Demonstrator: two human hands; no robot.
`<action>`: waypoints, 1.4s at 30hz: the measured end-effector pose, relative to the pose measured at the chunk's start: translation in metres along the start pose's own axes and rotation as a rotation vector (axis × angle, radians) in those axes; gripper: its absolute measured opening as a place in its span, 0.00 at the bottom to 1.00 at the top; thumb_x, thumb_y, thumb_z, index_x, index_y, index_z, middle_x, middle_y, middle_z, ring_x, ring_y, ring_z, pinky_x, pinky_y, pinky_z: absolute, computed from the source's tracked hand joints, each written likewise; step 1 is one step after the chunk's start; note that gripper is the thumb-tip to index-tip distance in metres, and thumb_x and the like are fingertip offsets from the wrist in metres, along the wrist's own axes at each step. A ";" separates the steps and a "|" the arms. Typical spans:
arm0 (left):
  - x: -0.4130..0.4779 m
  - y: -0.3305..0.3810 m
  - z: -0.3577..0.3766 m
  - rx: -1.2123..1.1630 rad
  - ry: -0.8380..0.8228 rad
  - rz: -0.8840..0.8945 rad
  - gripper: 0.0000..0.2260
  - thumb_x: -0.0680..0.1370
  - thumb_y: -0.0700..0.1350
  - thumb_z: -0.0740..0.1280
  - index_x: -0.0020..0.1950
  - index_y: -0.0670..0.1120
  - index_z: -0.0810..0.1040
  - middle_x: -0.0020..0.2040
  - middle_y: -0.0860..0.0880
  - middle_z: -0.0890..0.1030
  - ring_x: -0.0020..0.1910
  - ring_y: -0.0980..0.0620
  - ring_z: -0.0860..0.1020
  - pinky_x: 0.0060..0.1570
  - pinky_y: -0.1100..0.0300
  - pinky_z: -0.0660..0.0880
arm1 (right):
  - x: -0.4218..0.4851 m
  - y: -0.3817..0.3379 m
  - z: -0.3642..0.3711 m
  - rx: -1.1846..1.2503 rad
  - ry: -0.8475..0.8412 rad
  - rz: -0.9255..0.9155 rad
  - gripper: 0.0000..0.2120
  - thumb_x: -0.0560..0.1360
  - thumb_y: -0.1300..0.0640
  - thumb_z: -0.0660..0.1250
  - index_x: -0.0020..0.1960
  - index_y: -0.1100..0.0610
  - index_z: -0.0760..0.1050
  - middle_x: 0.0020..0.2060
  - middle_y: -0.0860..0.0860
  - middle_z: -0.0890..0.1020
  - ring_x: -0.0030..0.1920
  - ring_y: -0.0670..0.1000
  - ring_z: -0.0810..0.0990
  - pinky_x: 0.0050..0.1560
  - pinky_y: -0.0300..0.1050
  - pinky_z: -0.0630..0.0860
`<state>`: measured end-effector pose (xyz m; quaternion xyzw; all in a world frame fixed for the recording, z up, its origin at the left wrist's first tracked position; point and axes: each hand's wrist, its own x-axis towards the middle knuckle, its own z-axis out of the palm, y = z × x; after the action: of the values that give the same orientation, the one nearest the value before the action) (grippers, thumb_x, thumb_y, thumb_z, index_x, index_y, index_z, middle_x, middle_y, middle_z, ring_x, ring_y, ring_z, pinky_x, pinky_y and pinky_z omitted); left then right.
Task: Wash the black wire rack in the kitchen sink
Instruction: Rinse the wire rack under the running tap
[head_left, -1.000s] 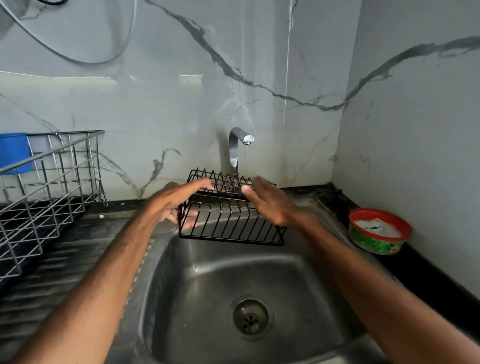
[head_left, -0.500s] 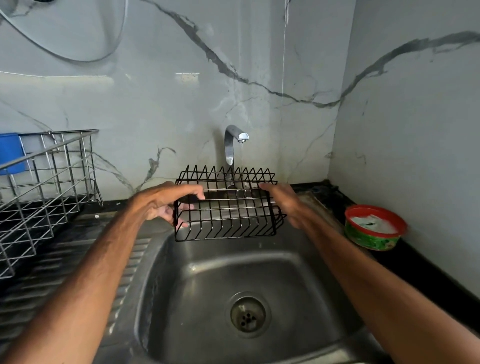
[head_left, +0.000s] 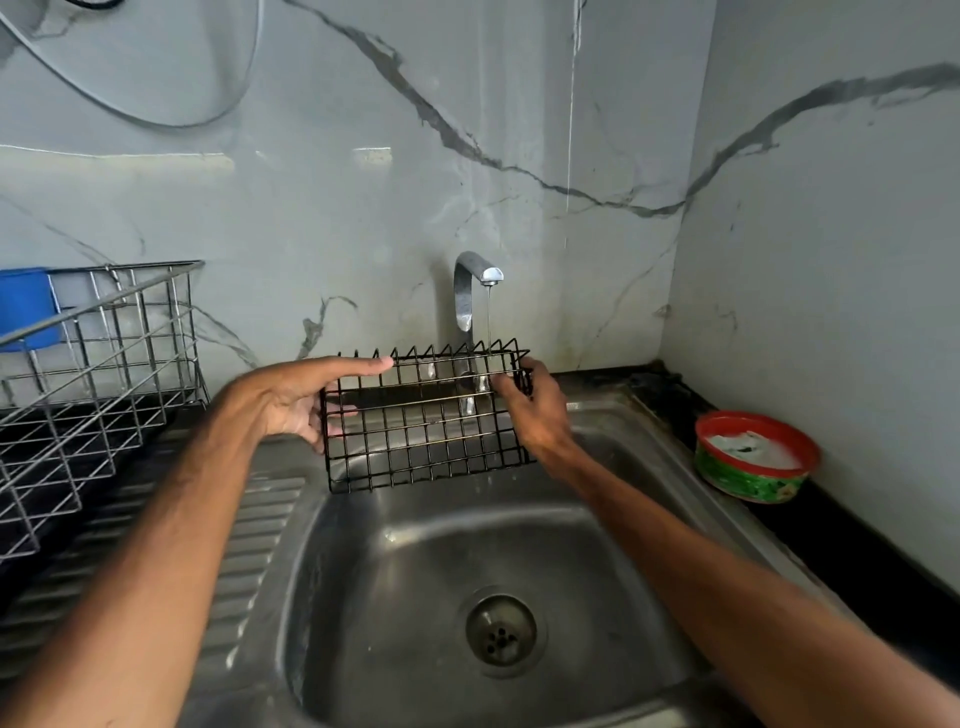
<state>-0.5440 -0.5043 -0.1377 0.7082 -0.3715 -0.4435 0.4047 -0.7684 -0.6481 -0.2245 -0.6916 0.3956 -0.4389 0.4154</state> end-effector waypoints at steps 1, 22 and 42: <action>0.000 -0.001 -0.002 -0.002 0.012 -0.004 0.67 0.45 0.62 0.87 0.80 0.52 0.62 0.74 0.35 0.67 0.68 0.33 0.73 0.65 0.29 0.70 | -0.001 0.000 0.001 -0.002 -0.005 0.001 0.31 0.80 0.47 0.66 0.78 0.56 0.61 0.75 0.57 0.68 0.72 0.57 0.70 0.70 0.55 0.70; -0.007 0.004 0.014 0.014 0.281 0.075 0.64 0.46 0.64 0.85 0.77 0.43 0.67 0.67 0.40 0.77 0.57 0.37 0.82 0.53 0.40 0.81 | 0.007 -0.007 -0.014 0.051 -0.082 0.014 0.32 0.78 0.49 0.70 0.78 0.55 0.63 0.76 0.57 0.66 0.73 0.58 0.68 0.70 0.53 0.67; 0.005 0.007 0.030 0.149 0.066 -0.031 0.52 0.51 0.63 0.84 0.71 0.47 0.72 0.52 0.36 0.86 0.48 0.39 0.87 0.47 0.43 0.83 | 0.034 -0.003 -0.051 -0.020 -0.015 0.327 0.27 0.72 0.44 0.73 0.62 0.61 0.75 0.55 0.56 0.79 0.51 0.57 0.80 0.39 0.53 0.84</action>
<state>-0.5712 -0.5187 -0.1411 0.7561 -0.3790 -0.3973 0.3561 -0.8050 -0.6899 -0.1984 -0.6253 0.5041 -0.3565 0.4772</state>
